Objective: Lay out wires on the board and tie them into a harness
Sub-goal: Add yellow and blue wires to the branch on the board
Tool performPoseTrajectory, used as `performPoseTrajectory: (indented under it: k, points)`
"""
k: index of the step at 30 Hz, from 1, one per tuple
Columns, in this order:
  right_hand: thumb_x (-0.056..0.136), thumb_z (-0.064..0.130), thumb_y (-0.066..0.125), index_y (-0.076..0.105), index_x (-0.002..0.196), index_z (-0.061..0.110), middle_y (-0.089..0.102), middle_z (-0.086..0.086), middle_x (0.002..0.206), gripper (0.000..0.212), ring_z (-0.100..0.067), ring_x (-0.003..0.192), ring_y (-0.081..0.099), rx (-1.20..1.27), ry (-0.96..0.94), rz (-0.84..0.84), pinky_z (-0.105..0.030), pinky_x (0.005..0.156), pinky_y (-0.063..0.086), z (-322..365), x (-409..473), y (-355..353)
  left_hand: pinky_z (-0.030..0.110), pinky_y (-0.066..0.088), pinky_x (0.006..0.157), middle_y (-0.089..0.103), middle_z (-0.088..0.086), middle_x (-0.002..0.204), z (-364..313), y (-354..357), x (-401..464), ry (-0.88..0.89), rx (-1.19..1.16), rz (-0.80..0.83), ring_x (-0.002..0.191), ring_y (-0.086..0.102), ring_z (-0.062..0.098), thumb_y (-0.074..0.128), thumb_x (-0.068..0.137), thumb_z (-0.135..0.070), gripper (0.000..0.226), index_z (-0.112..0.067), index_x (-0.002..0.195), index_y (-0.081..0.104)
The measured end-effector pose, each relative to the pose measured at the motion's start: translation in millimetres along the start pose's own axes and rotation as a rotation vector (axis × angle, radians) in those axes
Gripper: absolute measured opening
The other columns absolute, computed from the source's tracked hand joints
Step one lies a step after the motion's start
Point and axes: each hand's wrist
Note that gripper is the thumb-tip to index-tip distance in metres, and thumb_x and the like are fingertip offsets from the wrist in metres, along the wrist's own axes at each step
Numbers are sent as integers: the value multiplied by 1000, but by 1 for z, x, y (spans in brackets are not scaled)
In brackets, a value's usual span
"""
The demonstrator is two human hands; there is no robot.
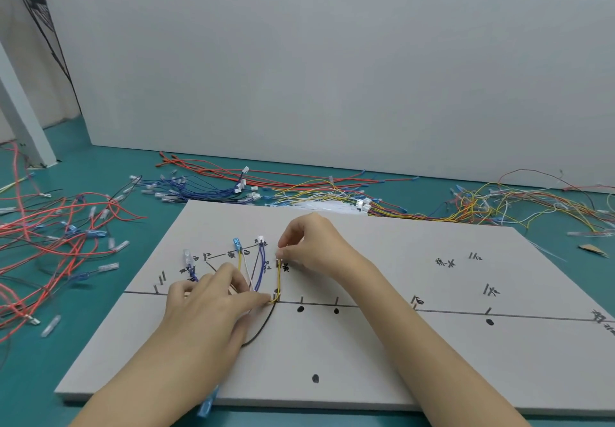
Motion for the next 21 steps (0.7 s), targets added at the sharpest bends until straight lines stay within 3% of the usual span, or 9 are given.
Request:
performPoseTrajectory:
  k: [4, 10, 14, 18, 21]
  points:
    - [81, 17, 76, 68, 74, 22, 65, 5, 76, 11, -9, 70, 58, -11, -14, -11, -20, 59, 43, -1, -1, 2, 26, 15, 86, 38, -23, 103, 1, -2, -4, -69, 106, -10, 110, 39, -1, 42, 95, -39, 39, -54, 130, 32]
    - [82, 14, 73, 66, 71, 22, 63, 7, 71, 14, -9, 66, 58, -5, -22, -6, -20, 59, 45, -1, -1, 4, 19, 27, 75, 57, -15, 77, 3, -11, -7, -77, 4, 51, 86, 46, -3, 49, 85, -34, 32, -49, 112, 40]
    - [83, 16, 72, 62, 68, 26, 62, 8, 72, 20, -8, 67, 58, -4, -15, -4, -18, 57, 43, -3, -1, 6, 17, 32, 75, 61, -7, 74, -2, -11, -6, -107, -28, 52, 79, 50, 3, 48, 83, -27, 29, -41, 101, 30]
    - [84, 18, 72, 64, 70, 25, 63, 8, 74, 17, -7, 69, 58, 1, -4, -4, -18, 57, 41, -4, -1, 6, 24, 24, 82, 55, -8, 75, -5, -10, -7, -176, 29, -16, 82, 50, 2, 43, 87, -25, 25, -40, 98, 27]
    - [84, 19, 72, 63, 70, 26, 64, 9, 74, 18, -5, 69, 58, 8, 10, 3, -18, 56, 41, -4, -2, 4, 24, 19, 78, 46, -12, 81, -6, -13, -5, -195, 80, -56, 89, 48, 4, 39, 91, -22, 24, -41, 102, 29]
Point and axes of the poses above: each hand's wrist, its own x-axis towards the middle knuckle, its own y-axis out of the palm, z = x × y
